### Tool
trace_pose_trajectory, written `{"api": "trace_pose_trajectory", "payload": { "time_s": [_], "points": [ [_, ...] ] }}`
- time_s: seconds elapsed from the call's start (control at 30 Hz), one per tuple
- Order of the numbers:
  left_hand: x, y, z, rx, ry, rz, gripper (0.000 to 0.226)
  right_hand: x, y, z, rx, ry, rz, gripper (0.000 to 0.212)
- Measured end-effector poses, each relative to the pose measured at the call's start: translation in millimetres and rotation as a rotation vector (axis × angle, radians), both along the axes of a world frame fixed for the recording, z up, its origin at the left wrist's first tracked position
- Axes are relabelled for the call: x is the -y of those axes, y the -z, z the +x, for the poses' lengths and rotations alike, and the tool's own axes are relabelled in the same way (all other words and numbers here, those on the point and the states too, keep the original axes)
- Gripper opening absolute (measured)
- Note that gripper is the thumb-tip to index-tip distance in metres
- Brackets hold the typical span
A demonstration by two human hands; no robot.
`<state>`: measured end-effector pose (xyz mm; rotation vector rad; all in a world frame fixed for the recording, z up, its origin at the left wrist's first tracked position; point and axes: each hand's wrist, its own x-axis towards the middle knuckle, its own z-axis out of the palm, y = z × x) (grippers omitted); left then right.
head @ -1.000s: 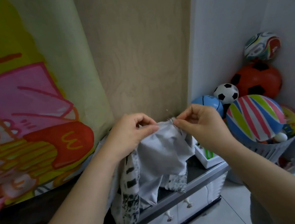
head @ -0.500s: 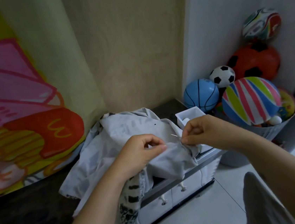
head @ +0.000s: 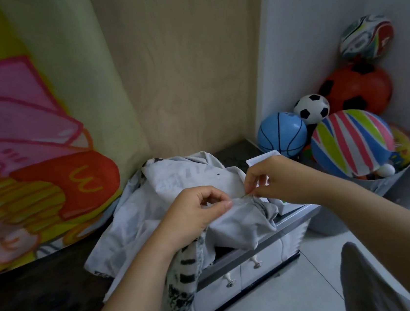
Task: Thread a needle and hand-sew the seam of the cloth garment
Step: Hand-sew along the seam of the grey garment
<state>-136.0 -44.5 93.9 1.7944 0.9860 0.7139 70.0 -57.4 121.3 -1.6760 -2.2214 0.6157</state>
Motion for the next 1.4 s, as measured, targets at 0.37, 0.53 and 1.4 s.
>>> {"api": "trace_pose_trajectory", "payload": {
  "time_s": [0.37,0.53,1.4],
  "points": [
    [-2,2,-1,0.002,-0.011,-0.022,0.016,-2,3,0,-0.011,-0.006,-0.004,0.015],
    [-4,2,0,-0.005,-0.013,-0.014,0.015,-3,3,0,-0.024,-0.005,-0.005,0.014],
    [-5,5,6,0.161,-0.106,-0.084,0.014,17,3,-16,-0.528,0.054,-0.126,0.012]
  ]
}}
